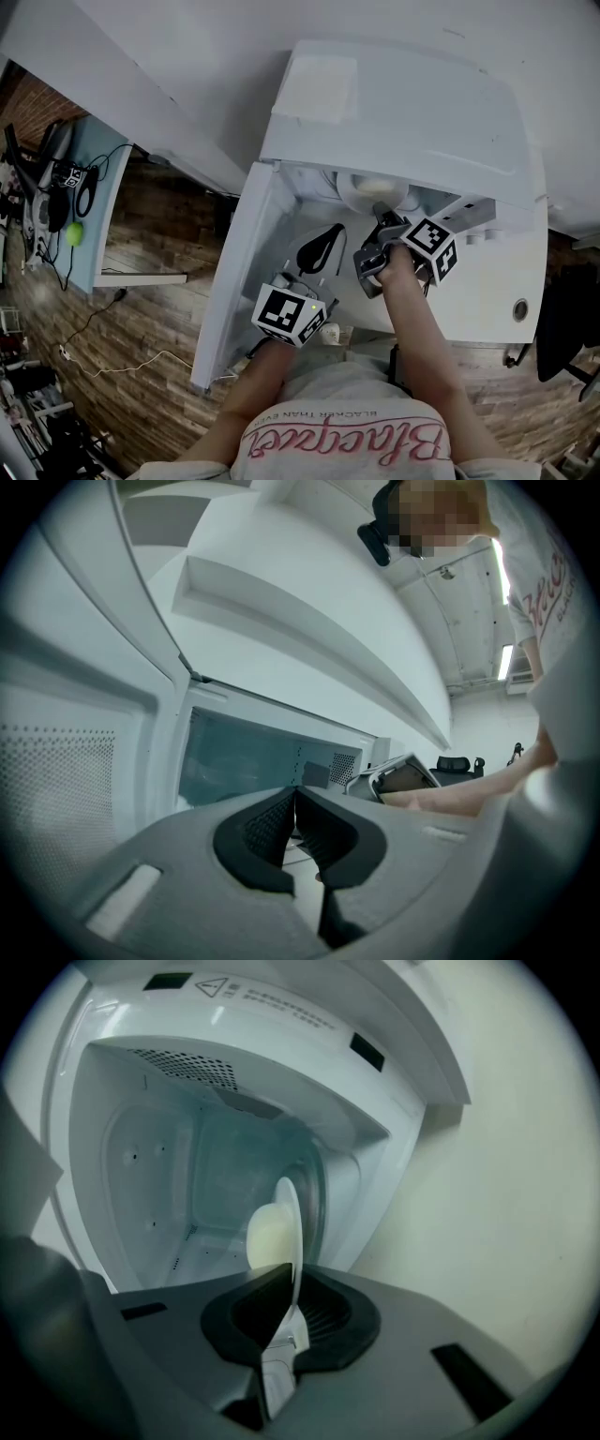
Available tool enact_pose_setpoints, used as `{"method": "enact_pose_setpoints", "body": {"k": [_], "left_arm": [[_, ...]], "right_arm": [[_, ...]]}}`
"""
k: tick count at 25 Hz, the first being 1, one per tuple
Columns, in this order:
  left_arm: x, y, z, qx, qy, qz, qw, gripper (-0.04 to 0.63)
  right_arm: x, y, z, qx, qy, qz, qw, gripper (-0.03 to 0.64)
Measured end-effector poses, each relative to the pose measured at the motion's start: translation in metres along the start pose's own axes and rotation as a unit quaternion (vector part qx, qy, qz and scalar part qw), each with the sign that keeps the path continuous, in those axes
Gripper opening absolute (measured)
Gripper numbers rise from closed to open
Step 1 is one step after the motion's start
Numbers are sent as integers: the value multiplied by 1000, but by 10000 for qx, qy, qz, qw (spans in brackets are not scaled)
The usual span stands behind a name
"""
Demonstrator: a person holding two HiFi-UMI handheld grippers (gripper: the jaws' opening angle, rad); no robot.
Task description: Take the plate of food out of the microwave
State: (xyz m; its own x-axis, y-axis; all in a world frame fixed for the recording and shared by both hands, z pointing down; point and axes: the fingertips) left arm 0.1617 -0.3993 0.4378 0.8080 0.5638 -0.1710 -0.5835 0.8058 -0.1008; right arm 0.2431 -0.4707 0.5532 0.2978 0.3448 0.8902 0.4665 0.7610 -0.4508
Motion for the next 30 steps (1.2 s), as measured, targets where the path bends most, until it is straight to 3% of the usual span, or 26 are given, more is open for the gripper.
{"method": "enact_pose_setpoints", "body": {"k": [13, 30], "left_arm": [[6, 4, 0, 1, -38, 25, 10000, 8], [31, 25, 0, 3, -148, 295, 9995, 8]], "right_arm": [[5, 11, 2, 52, -492, -743, 9960, 20], [15, 39, 18, 119, -537, -1021, 9933, 20]]}}
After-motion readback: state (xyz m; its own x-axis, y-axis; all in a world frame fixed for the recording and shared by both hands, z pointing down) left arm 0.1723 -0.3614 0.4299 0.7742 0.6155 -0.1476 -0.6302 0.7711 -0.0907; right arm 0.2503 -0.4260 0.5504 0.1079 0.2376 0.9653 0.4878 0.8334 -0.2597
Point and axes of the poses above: the fingertips, and each gripper's own axes: y backward along the fingers, x to its right, z out of its underside, and after that the axes turned 2 degrees about -x, right-handed
